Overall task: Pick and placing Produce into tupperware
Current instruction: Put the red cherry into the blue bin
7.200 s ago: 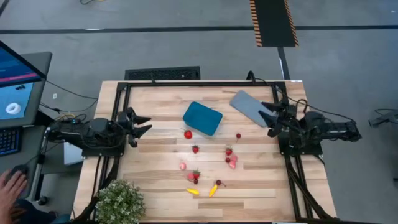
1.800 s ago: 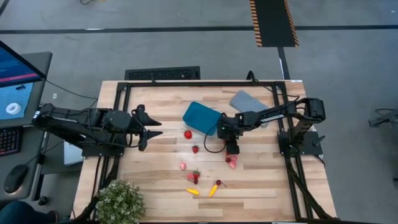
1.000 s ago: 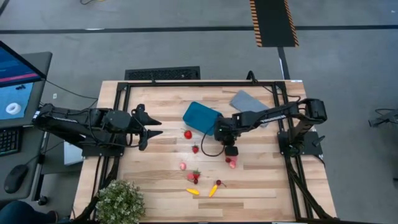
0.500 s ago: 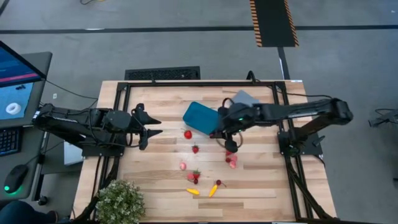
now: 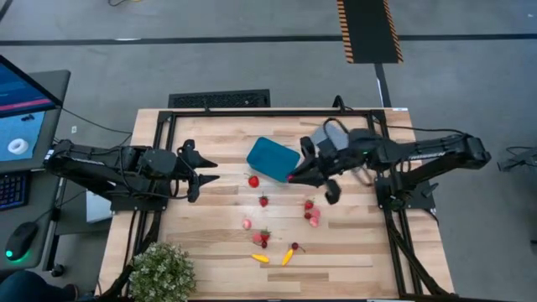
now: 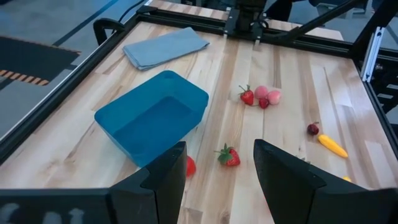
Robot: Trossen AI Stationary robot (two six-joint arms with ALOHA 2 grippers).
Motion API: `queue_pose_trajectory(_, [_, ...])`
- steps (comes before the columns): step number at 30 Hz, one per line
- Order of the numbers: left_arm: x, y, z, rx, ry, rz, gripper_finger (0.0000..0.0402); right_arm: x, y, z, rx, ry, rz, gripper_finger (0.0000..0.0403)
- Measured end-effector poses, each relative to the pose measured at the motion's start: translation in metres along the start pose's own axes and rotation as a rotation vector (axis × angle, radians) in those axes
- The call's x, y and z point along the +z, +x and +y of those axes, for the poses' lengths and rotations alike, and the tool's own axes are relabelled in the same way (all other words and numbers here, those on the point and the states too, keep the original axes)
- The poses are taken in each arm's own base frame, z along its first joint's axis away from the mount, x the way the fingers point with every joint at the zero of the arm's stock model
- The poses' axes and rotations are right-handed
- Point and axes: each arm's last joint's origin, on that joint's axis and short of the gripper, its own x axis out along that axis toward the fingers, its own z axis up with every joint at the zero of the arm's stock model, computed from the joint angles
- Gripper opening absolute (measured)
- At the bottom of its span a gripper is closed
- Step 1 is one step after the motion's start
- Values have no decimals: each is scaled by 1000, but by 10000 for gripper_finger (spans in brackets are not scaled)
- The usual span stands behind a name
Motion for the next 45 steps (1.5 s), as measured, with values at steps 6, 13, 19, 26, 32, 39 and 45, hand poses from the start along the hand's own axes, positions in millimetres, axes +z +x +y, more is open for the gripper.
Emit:
queue_pose_trajectory(6, [-1, 0, 0, 2, 4, 7, 178, 4, -8, 4, 177, 65, -278, 63])
queue_pose_trajectory(13, [-1, 0, 0, 2, 5, 11, 178, -4, -19, 7, 339, 134, -502, 63])
queue_pose_trajectory(19, [-1, 0, 0, 2, 10, 10, 178, -10, -17, 4, 314, 143, -461, 63])
queue_pose_trajectory(26, [-2, 0, 0, 3, 12, 16, 178, -17, -11, -3, 154, 83, -274, 63])
queue_pose_trajectory(32, [-2, 0, 0, 3, 10, 15, 178, -13, -2, -6, -139, -116, -40, 63])
queue_pose_trajectory(39, [-2, 0, 0, 3, -3, 18, 178, -18, 3, -14, -489, -319, 298, 63])
queue_pose_trajectory(45, [-2, 0, 1, 8, -3, 18, 178, -18, 3, -20, -658, -467, 453, 63])
